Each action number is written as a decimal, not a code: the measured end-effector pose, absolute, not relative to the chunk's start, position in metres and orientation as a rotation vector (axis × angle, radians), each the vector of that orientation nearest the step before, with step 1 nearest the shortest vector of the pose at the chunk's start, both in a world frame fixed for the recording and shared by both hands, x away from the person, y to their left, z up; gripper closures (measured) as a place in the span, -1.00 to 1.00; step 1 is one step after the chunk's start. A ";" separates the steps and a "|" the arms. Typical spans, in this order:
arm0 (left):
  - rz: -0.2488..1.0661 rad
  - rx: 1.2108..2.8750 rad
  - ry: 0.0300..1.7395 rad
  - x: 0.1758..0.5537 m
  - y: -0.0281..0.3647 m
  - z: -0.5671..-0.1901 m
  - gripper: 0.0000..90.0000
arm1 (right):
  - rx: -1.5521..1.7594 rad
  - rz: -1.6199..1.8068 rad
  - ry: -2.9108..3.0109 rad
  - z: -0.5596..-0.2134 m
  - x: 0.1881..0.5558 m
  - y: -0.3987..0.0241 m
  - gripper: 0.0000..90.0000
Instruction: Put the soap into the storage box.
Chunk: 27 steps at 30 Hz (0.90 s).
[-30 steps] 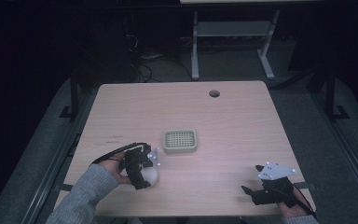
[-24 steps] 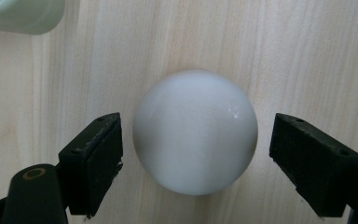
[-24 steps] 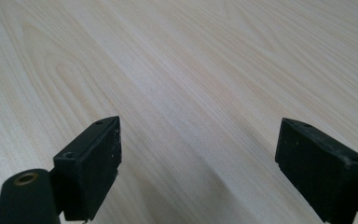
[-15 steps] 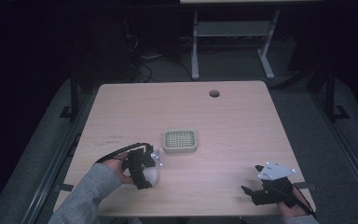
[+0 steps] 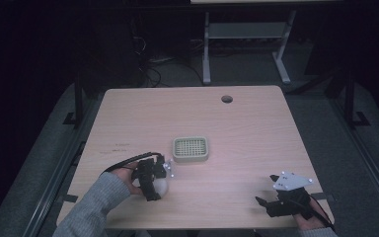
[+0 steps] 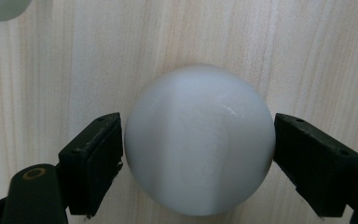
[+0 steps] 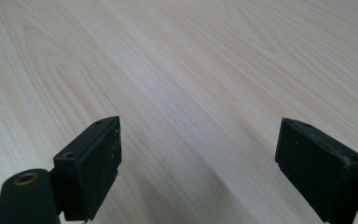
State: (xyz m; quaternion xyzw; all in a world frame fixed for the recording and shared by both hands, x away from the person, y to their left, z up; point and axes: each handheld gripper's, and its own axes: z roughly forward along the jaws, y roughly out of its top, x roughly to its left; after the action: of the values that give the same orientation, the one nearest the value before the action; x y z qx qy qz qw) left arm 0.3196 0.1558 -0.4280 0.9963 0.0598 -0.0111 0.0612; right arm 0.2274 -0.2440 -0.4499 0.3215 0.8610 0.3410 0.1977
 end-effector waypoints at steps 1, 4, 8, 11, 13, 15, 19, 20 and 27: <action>-0.034 3.016 0.178 0.320 0.156 -0.429 -0.62 | 0.901 0.955 2.410 -0.450 0.227 -0.244 -0.69; -0.040 3.019 0.174 0.320 0.155 -0.430 -0.62 | 0.903 0.956 2.409 -0.450 0.227 -0.244 -0.69; -0.048 3.028 0.168 0.320 0.154 -0.432 -0.61 | 0.904 0.955 2.409 -0.450 0.227 -0.244 -0.69; -0.048 3.031 0.169 0.321 0.154 -0.433 -0.61 | 0.906 0.956 2.408 -0.450 0.227 -0.244 -0.69; -0.048 3.032 0.159 0.321 0.154 -0.434 -0.61 | 0.906 0.955 2.409 -0.450 0.227 -0.244 -0.69; -0.044 3.041 0.163 0.321 0.154 -0.435 -0.60 | 0.908 0.958 2.408 -0.450 0.227 -0.244 -0.69; -0.060 3.035 0.159 0.321 0.154 -0.437 -0.53 | 0.902 0.956 2.408 -0.450 0.227 -0.244 -0.69; -0.057 3.034 0.164 0.321 0.154 -0.438 -0.53 | 0.904 0.955 2.408 -0.450 0.227 -0.244 -0.69; -0.054 3.018 0.167 0.321 0.156 -0.438 -0.48 | 0.908 0.956 2.409 -0.450 0.227 -0.244 -0.69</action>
State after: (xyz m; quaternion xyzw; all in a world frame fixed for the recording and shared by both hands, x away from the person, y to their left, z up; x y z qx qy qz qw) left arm 0.3213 0.1557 -0.4384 0.9966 0.0551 -0.0178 0.0591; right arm 0.2273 -0.2441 -0.4498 0.3241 0.8601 0.3414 0.1966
